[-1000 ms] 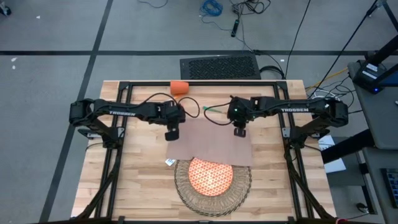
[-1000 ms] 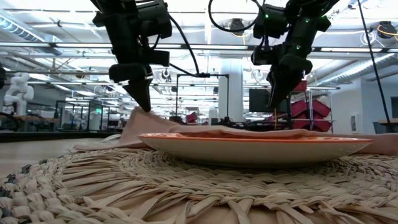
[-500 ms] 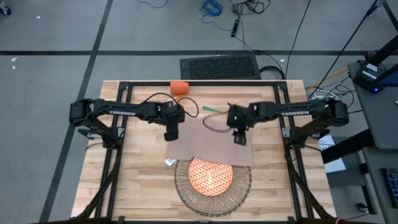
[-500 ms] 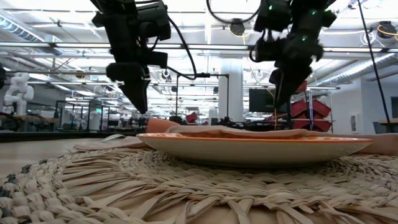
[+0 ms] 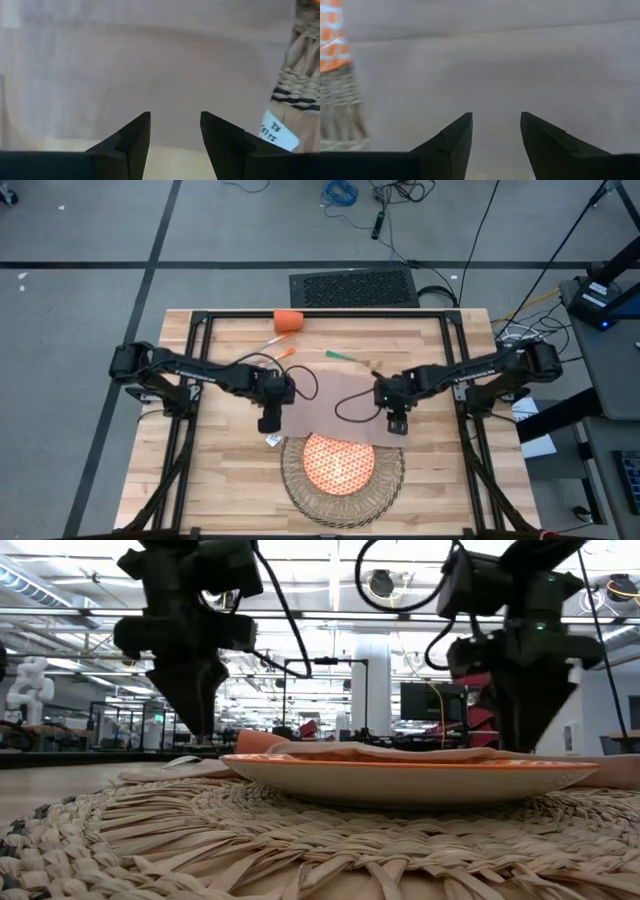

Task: Set table place
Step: Fold the napkin

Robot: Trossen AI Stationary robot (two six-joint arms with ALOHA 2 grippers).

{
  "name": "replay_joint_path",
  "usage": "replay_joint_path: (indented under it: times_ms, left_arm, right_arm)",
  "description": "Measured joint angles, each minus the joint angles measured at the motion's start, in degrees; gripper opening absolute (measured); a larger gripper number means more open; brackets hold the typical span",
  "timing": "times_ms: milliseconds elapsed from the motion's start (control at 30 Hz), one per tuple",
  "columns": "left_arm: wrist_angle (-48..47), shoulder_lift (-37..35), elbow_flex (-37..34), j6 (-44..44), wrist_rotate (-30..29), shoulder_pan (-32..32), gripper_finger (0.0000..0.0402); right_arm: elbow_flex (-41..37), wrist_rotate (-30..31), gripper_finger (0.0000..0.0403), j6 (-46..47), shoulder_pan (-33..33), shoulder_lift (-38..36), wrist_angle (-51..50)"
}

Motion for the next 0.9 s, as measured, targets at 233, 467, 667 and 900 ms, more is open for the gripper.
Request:
replay_joint_path:
  times_ms: [233, 467, 667, 900]
  left_arm:
    - [5.03, -0.01, 0.02, -3.62, -0.45, -4.23, 0.0160]
    - [8.63, -0.02, 0.02, -4.46, -2.53, -8.01, 0.0160]
    - [14.04, -0.02, 0.02, -4.42, -2.71, -8.77, 0.0160]
    - [20.15, -0.02, 0.02, -3.98, -3.35, -8.62, 0.0160]
  right_arm:
    - [-0.36, 1.87, 0.0154, 6.97, 7.50, -4.56, 2.87]
    - [-0.34, 7.05, 0.0154, 18.69, 18.72, -9.96, 3.69]
    - [-0.34, 11.75, 0.0154, 26.29, 26.98, -8.87, 3.62]
    - [-0.34, 13.73, 0.0154, 29.50, 30.18, -5.62, 3.37]
